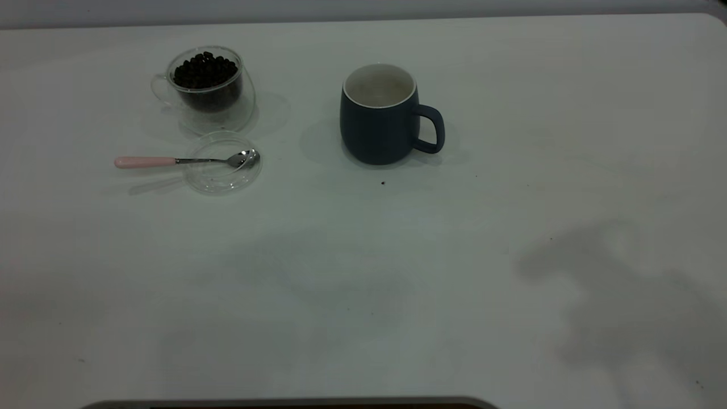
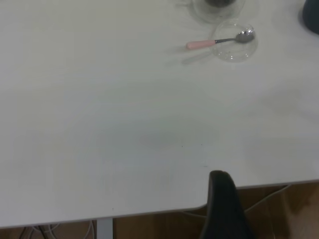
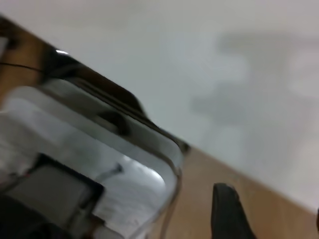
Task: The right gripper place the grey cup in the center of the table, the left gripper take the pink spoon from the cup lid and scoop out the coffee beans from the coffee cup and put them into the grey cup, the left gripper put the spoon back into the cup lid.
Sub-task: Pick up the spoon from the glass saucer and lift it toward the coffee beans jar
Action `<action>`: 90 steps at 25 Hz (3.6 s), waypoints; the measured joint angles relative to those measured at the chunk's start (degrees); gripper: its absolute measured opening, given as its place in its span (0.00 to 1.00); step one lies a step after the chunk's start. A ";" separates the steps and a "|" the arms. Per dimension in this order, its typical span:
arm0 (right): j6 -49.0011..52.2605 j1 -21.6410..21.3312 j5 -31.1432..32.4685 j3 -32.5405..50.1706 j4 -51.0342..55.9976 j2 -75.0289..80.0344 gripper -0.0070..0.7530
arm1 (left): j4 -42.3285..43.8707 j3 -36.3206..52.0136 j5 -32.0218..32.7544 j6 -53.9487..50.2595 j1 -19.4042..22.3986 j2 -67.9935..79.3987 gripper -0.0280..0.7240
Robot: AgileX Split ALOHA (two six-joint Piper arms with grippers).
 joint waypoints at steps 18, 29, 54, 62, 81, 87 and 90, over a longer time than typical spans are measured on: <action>16.90 -1.58 -3.96 30.09 -13.04 -47.79 0.61 | 0.00 0.00 0.00 0.05 0.00 0.00 0.73; 16.90 -10.92 -2.39 30.16 -13.39 -76.32 0.61 | 0.00 0.00 0.00 0.05 0.00 0.00 0.73; 16.74 -13.43 -2.35 30.16 -13.46 -76.39 0.61 | 0.00 0.00 -0.05 0.05 0.00 0.00 0.73; 16.72 -13.43 -2.35 30.16 -13.46 -76.39 0.61 | -2.66 0.00 -11.78 -11.39 0.00 1.79 0.68; 16.67 -13.43 -2.35 30.16 -13.46 -76.39 0.61 | 13.60 -19.86 -35.09 -30.77 9.37 75.15 0.61; 16.67 -13.43 -2.35 30.16 -13.46 -76.39 0.61 | 3.96 -25.85 -36.11 -21.19 16.65 96.29 0.61; 16.67 -13.43 -2.35 30.16 -13.46 -76.39 0.61 | -5.23 -29.14 -35.40 -9.40 19.28 105.25 0.61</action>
